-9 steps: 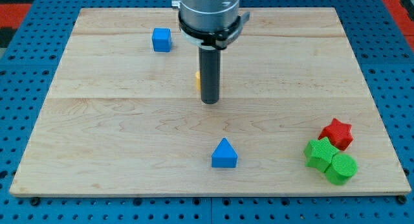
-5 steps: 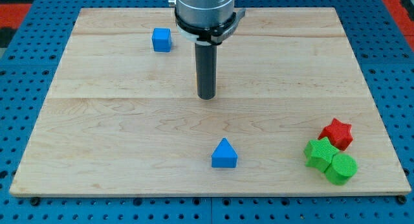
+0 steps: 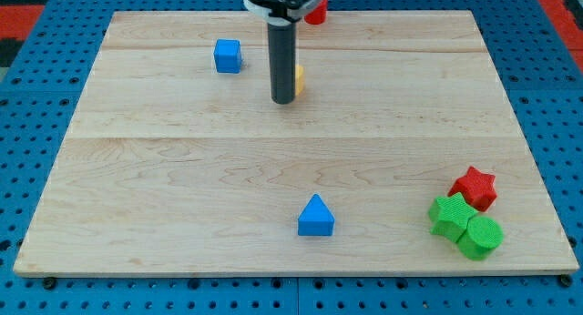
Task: Slide the yellow heart to the top center of the board
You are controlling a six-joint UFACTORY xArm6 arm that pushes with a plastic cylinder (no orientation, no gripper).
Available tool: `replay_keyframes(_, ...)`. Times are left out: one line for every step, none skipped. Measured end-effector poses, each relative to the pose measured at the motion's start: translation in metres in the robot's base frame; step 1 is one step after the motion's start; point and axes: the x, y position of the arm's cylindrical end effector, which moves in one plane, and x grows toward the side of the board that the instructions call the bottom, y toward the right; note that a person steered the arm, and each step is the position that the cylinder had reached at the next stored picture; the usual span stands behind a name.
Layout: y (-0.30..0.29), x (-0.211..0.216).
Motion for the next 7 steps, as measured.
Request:
replay_keyframes(-0.014, -0.018)
replay_keyframes(0.031, 0.014)
replay_keyframes(0.041, 0.021)
replay_keyframes(0.033, -0.007)
replay_keyframes(0.025, -0.034)
replay_keyframes(0.017, -0.059)
replay_keyframes(0.009, -0.085)
